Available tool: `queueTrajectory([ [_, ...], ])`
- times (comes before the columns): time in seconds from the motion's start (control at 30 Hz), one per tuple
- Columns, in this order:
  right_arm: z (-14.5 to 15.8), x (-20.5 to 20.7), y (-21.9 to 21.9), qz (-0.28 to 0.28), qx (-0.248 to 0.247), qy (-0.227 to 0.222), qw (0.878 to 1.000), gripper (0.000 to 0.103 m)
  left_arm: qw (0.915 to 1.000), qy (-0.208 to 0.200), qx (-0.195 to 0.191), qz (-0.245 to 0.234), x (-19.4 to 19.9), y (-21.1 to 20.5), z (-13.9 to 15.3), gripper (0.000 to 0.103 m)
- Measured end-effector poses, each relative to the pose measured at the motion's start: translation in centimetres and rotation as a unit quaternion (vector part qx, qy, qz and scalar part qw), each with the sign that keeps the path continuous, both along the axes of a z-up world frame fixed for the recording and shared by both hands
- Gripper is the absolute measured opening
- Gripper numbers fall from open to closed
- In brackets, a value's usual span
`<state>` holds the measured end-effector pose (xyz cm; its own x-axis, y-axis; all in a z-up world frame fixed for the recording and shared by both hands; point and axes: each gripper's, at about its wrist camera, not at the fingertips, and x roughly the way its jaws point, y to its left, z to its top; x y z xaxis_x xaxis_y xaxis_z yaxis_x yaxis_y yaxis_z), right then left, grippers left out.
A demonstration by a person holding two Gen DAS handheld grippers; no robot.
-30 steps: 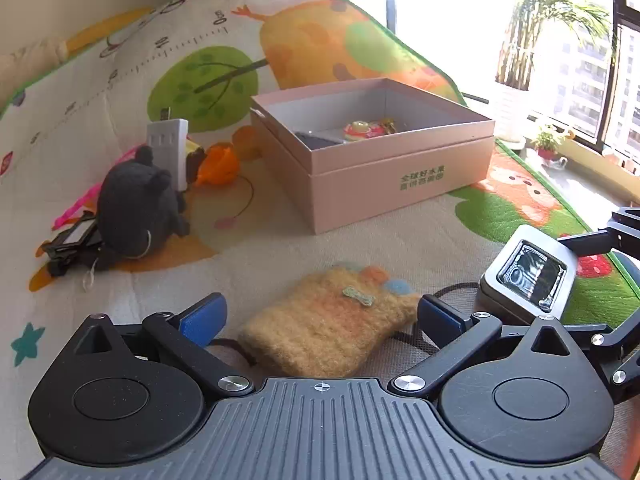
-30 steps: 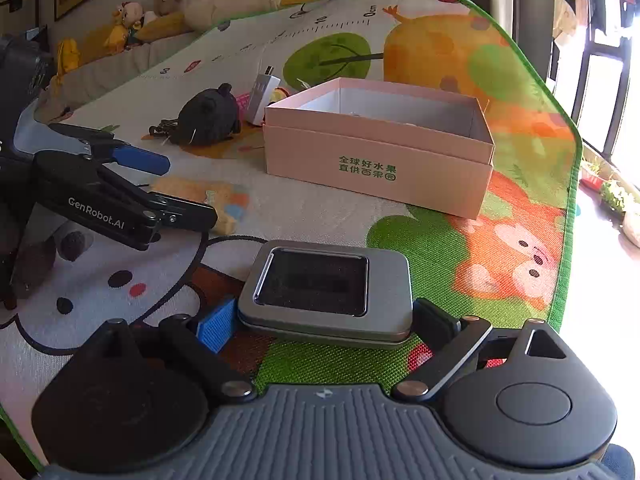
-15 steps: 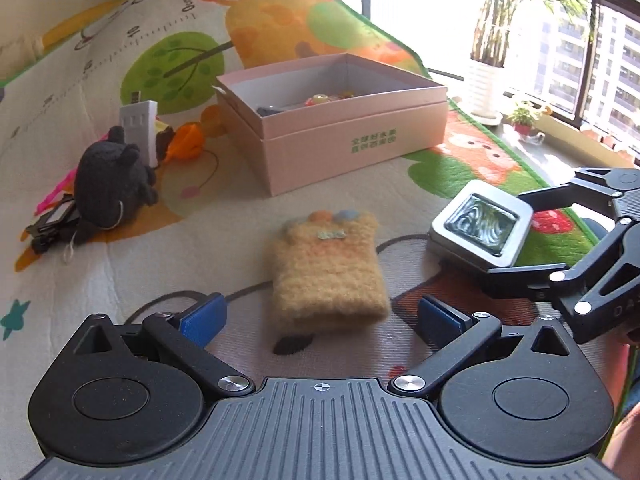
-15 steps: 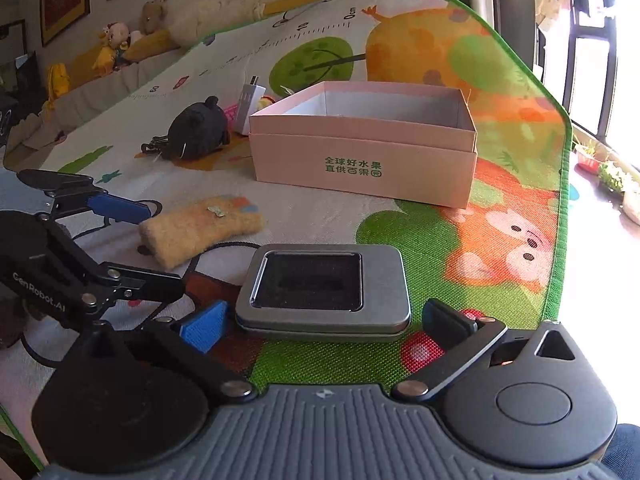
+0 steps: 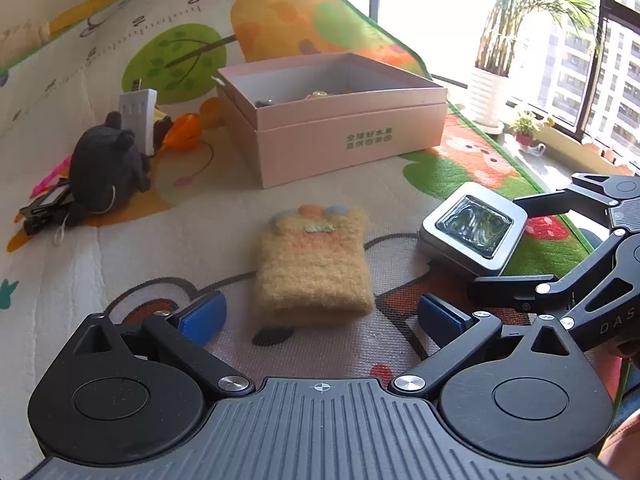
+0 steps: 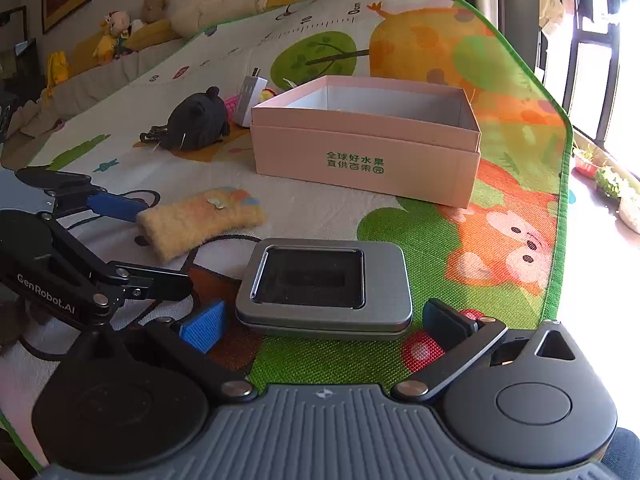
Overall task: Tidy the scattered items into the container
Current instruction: 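Carry the pouch with left tool while right tool carries the tin toward the box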
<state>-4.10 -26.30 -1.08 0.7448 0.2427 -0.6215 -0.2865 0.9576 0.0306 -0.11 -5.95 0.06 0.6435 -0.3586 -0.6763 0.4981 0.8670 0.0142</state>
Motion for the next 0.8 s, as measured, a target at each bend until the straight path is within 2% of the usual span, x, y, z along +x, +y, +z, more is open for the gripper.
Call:
queueTrajectory([
  [0.4,0.0,0.0,-0.1,-0.001,0.002,0.004,1.0,0.103,1.0,0.002,-0.001,0.007,0.1,-0.2,-0.1,0.103],
  [0.63,0.3,-0.4,-1.1,-0.008,0.039,0.018,0.999,0.103,0.9999,-0.002,-0.004,0.01,0.1,-0.1,-0.1,0.103],
  [0.8,0.0,-0.5,0.0,-0.001,-0.001,0.011,1.0,0.103,0.9998,-0.008,-0.006,0.017,-0.1,-0.1,-0.1,0.103],
])
